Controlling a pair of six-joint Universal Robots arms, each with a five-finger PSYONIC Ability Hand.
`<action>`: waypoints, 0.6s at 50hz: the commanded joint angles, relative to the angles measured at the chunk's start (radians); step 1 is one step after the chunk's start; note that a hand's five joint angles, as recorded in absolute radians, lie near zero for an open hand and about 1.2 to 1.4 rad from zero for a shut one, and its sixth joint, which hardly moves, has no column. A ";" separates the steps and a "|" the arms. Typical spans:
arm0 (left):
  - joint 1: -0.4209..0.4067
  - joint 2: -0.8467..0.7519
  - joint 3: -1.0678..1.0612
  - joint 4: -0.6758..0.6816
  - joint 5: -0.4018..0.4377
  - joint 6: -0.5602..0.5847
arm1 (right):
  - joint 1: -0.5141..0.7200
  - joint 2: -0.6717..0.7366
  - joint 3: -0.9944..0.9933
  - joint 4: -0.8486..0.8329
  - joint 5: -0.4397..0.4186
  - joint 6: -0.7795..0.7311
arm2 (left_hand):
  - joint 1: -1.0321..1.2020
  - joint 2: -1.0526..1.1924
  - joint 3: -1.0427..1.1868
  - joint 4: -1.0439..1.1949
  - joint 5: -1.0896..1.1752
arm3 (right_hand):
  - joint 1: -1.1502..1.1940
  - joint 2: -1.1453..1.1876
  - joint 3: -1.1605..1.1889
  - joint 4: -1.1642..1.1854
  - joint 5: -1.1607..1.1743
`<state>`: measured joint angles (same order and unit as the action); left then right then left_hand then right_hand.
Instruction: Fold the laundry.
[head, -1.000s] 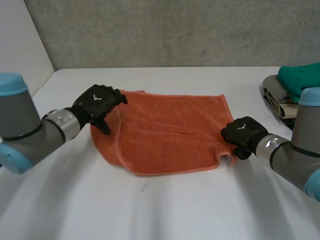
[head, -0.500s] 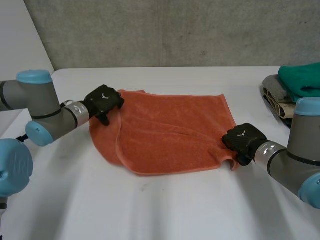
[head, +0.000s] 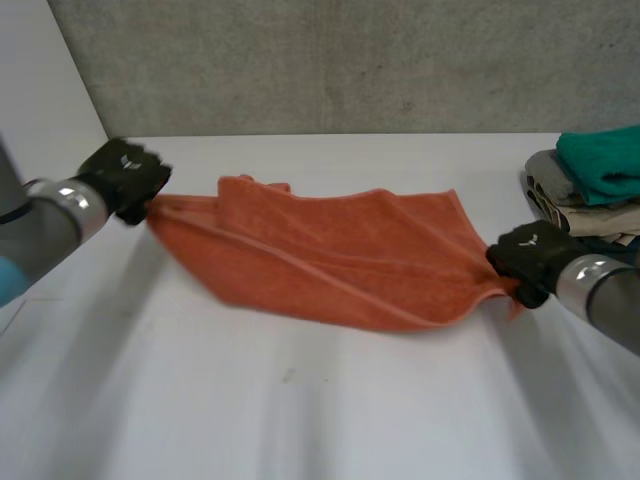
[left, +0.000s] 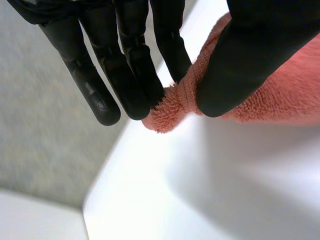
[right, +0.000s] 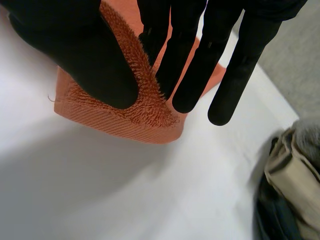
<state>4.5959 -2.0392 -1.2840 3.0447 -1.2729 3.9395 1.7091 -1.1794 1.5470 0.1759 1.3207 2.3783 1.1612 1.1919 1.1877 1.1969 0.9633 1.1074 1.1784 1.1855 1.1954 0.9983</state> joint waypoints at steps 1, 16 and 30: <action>0.077 0.298 -0.397 -0.168 -0.065 0.040 | -0.072 -0.072 0.047 0.278 -0.002 -0.240 | 0.235 0.204 0.209 0.199 0.258 | 0.289 0.218 0.211 0.201 0.223; 0.061 0.277 -0.494 -0.175 -0.108 0.172 | -0.049 -0.008 -0.019 0.353 0.051 -0.395 | 0.235 0.204 0.209 0.199 0.258 | 0.289 0.218 0.211 0.201 0.223; -0.003 -0.039 0.260 0.400 -0.246 -0.173 | 0.047 0.215 -0.704 -0.211 0.195 -0.021 | 0.235 0.204 0.209 0.199 0.258 | 0.289 0.218 0.211 0.201 0.223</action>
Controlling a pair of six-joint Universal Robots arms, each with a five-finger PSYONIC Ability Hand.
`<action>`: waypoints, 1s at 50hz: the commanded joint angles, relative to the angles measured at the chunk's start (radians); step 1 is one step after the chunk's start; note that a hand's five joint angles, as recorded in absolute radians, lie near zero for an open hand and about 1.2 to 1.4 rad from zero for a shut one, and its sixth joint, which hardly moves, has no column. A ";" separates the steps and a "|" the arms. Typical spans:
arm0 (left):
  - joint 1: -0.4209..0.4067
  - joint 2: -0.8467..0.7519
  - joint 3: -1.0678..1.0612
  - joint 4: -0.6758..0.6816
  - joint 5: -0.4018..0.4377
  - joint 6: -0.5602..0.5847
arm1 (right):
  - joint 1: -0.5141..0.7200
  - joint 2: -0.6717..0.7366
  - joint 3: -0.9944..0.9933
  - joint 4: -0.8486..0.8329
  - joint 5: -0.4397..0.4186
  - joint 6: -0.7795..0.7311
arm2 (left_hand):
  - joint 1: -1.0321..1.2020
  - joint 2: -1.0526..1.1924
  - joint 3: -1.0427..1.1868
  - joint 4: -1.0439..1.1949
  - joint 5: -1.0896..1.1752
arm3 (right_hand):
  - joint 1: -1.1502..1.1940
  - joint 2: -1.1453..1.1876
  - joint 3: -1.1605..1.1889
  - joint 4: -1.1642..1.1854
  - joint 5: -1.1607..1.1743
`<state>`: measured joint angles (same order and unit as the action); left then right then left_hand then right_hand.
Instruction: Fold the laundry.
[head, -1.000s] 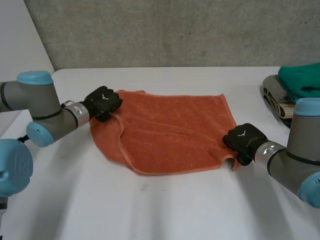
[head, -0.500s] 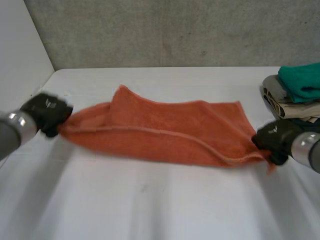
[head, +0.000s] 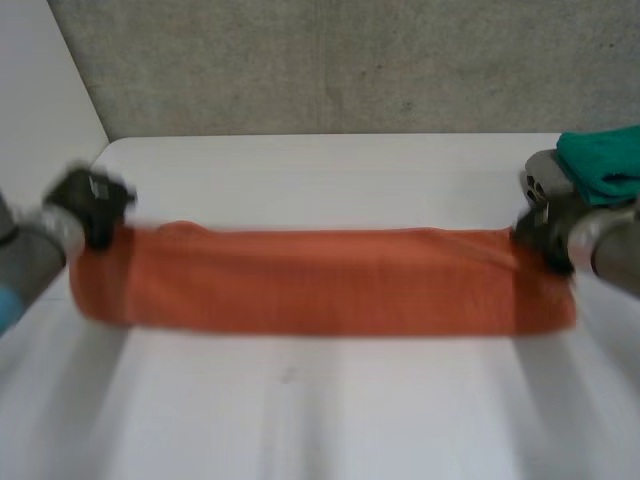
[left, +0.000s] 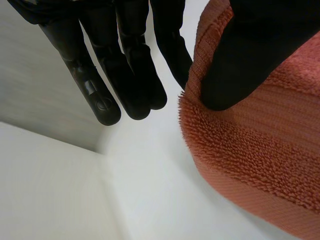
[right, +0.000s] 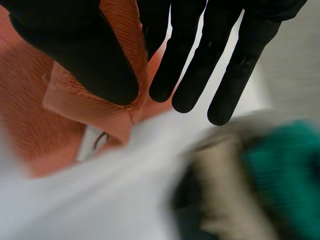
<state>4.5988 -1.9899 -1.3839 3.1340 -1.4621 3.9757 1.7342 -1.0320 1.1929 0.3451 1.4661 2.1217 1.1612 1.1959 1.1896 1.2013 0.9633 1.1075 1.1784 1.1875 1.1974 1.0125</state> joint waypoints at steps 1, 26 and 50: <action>-0.005 -0.089 0.379 0.355 -0.066 -0.246 | 0.021 0.064 -0.357 -0.430 0.046 0.257 | 0.235 0.200 0.207 0.195 0.258 | 0.289 0.218 0.209 0.199 0.209; -0.003 -0.156 0.065 0.555 0.026 -0.408 | 0.041 0.187 -0.233 -0.612 -0.086 0.376 | 0.235 0.200 0.207 0.195 0.258 | 0.289 0.218 0.209 0.199 0.209; 0.055 0.266 -0.527 -0.164 0.022 0.069 | -0.050 -0.045 0.226 0.198 0.017 -0.063 | 0.235 0.200 0.207 0.195 0.258 | 0.289 0.218 0.209 0.199 0.209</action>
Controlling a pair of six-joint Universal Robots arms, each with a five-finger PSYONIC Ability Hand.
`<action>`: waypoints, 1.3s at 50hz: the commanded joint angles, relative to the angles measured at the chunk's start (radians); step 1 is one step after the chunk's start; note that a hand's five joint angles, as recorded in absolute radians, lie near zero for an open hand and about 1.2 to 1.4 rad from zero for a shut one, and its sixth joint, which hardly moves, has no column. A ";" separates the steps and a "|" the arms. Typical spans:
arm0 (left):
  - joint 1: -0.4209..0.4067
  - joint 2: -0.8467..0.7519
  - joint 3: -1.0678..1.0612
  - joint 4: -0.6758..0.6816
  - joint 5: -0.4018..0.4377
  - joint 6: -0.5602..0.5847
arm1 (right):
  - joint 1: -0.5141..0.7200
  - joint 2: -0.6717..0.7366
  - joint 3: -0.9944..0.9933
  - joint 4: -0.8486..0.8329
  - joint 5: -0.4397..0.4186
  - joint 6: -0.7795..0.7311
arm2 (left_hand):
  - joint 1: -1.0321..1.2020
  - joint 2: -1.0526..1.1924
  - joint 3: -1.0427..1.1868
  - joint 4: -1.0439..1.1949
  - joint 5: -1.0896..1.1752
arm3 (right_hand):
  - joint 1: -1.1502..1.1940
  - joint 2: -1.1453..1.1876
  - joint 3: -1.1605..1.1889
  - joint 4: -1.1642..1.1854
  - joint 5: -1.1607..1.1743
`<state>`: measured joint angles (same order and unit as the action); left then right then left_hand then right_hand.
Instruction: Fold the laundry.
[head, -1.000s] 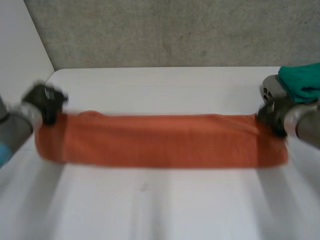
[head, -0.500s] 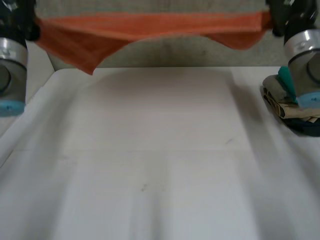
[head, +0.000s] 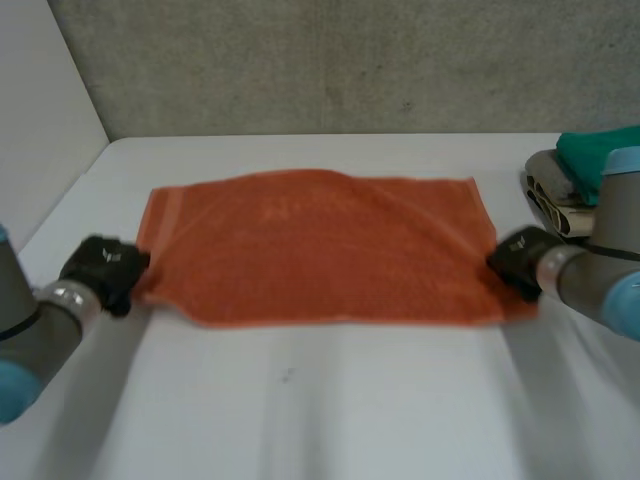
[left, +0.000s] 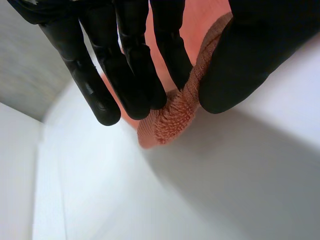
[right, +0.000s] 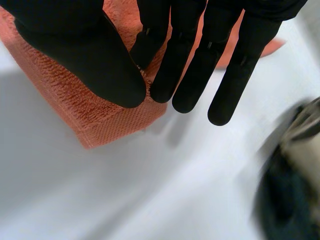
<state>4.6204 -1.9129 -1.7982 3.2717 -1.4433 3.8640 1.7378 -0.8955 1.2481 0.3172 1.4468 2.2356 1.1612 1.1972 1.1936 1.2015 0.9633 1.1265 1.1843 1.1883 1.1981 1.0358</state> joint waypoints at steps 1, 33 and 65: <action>0.043 0.224 -0.125 -0.367 0.003 0.214 | -0.066 -0.215 0.206 0.232 0.026 -0.238 | 0.235 0.199 0.203 0.195 0.258 | 0.270 0.212 0.208 0.198 0.186; -0.146 -0.540 0.842 -0.079 -0.147 0.107 | 0.086 0.316 -0.384 -0.446 0.155 -0.005 | -0.987 -1.023 -1.019 -1.027 -0.963 | -0.952 -1.010 -1.014 -1.024 -1.036; -0.164 -0.509 0.740 0.077 -0.078 -0.003 | 0.068 0.377 -0.460 -0.573 0.050 0.300 | -0.987 -1.023 -1.019 -1.027 -0.963 | -0.952 -1.010 -1.014 -1.024 -1.036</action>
<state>4.4625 -2.4047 -1.1095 3.3526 -1.4807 3.8639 1.8011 -0.6194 0.8563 0.0158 1.4336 2.5199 0.1854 0.2058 0.2088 0.2004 0.0459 0.2233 0.2065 0.2055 0.2077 0.0474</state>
